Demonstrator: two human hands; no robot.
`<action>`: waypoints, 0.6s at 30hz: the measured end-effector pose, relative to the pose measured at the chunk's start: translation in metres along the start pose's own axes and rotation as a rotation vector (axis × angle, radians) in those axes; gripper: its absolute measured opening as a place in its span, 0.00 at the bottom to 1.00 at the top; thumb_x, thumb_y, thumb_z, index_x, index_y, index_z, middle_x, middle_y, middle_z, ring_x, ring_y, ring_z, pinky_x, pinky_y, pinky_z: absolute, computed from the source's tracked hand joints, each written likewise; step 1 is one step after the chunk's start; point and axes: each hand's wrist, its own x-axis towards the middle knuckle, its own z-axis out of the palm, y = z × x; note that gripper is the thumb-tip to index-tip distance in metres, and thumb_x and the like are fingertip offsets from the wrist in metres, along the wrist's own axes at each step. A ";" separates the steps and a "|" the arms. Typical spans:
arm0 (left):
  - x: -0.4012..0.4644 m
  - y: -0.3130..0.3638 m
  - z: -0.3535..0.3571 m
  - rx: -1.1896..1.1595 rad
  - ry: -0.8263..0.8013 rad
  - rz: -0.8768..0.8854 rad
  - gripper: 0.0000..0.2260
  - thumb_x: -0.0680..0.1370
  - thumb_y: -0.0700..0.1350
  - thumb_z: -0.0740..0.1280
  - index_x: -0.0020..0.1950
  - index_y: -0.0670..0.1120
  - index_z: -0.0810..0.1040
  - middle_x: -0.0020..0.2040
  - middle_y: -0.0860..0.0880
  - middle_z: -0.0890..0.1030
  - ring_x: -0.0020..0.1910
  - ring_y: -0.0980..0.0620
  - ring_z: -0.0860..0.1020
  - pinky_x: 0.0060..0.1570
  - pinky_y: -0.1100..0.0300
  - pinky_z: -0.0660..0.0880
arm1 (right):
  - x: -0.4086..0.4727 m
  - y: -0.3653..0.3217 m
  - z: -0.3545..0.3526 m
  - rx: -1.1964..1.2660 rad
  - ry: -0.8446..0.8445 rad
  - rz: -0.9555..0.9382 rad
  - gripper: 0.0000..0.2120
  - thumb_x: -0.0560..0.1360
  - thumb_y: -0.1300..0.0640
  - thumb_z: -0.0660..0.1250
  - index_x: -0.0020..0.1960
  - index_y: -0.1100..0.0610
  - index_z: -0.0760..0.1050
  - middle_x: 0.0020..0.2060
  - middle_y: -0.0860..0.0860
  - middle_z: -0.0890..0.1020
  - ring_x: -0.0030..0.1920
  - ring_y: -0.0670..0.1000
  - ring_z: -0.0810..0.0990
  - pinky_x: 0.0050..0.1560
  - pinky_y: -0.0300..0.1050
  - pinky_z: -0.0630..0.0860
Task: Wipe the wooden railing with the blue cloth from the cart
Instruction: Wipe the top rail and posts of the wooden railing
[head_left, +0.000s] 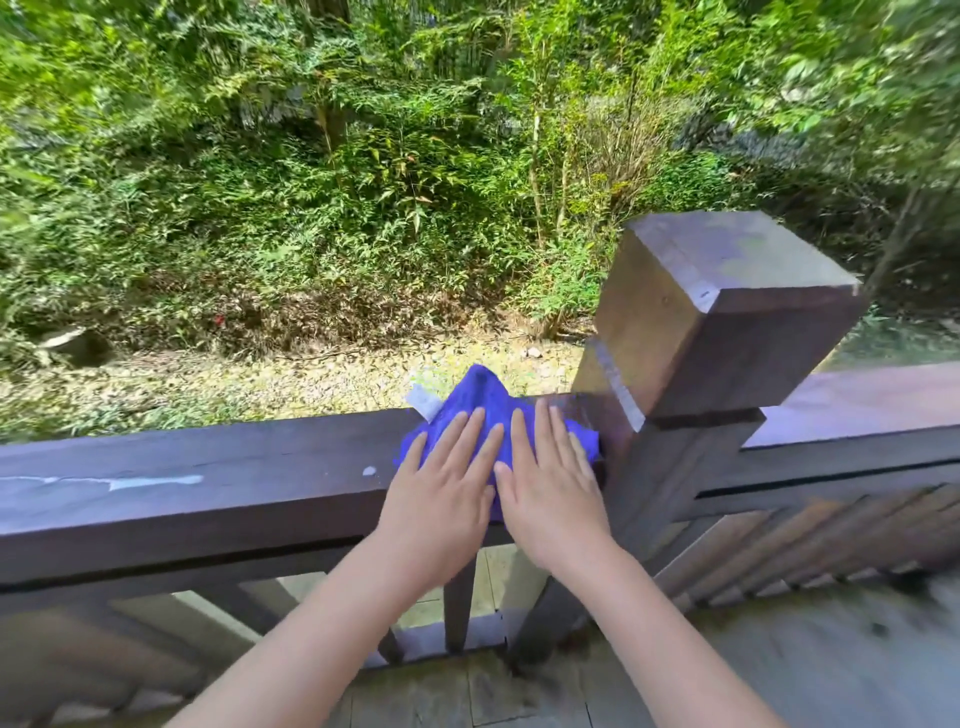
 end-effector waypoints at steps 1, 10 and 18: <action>-0.003 0.000 0.001 -0.007 0.005 0.002 0.24 0.81 0.52 0.44 0.76 0.51 0.41 0.78 0.50 0.41 0.76 0.52 0.40 0.74 0.49 0.43 | -0.002 0.000 0.001 -0.010 -0.004 0.001 0.28 0.79 0.47 0.44 0.75 0.56 0.39 0.76 0.56 0.39 0.75 0.52 0.36 0.74 0.49 0.37; 0.049 -0.008 -0.022 -0.138 -0.107 -0.125 0.24 0.81 0.50 0.45 0.76 0.46 0.45 0.78 0.47 0.44 0.77 0.51 0.44 0.75 0.47 0.47 | 0.075 0.001 -0.027 -0.014 -0.206 -0.076 0.26 0.80 0.51 0.45 0.75 0.56 0.43 0.76 0.53 0.42 0.76 0.50 0.40 0.75 0.49 0.40; 0.068 -0.001 -0.024 -0.079 0.060 0.088 0.24 0.78 0.60 0.49 0.74 0.60 0.50 0.78 0.53 0.44 0.77 0.54 0.44 0.68 0.32 0.39 | 0.000 0.021 -0.025 0.191 0.073 0.018 0.28 0.77 0.62 0.50 0.74 0.63 0.46 0.76 0.56 0.51 0.76 0.50 0.48 0.75 0.43 0.47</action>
